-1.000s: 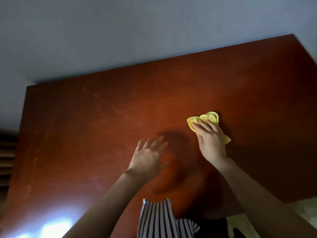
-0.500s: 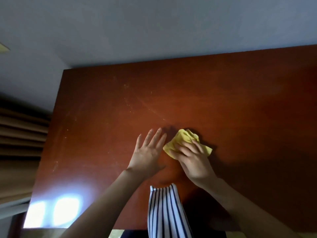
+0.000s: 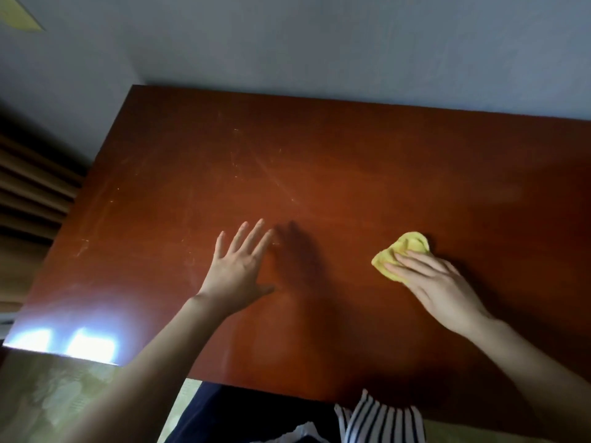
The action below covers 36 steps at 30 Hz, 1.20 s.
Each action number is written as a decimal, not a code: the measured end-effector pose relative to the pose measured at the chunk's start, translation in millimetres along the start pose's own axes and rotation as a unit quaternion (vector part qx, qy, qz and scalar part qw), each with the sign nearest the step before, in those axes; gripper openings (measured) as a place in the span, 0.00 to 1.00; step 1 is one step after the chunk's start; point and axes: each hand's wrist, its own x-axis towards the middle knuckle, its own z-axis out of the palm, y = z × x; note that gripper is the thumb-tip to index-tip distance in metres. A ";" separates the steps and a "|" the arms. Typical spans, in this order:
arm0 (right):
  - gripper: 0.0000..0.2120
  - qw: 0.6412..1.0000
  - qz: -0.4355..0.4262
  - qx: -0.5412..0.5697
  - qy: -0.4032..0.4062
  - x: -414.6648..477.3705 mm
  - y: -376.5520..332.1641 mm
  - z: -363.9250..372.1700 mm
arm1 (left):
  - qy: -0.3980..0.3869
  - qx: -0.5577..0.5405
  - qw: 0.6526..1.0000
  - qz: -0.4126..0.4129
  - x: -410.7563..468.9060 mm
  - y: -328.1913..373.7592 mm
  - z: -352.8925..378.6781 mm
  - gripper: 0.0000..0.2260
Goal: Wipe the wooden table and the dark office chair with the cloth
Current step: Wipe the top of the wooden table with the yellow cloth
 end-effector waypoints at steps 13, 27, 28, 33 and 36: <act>0.20 0.866 0.485 0.075 0.096 165.3 -110.9 36.4 | -0.066 0.016 0.989 0.133 41.8 -117.5 -8.9 0.43; 0.21 0.982 0.171 0.012 0.077 127.2 -196.8 67.5 | -0.099 0.061 0.964 0.240 89.1 -123.6 -22.0 0.38; 0.19 0.989 0.136 0.000 0.059 119.0 -192.2 66.0 | -0.105 0.071 0.961 0.247 92.0 -120.4 -22.6 0.37; 0.25 0.997 0.072 -0.023 0.000 119.2 -146.7 45.8 | -0.128 0.105 0.954 0.250 100.6 -115.5 -26.3 0.34; 0.23 0.993 0.114 0.012 -0.004 142.7 -120.4 36.0 | -0.131 0.122 0.954 0.242 102.9 -113.5 -28.2 0.33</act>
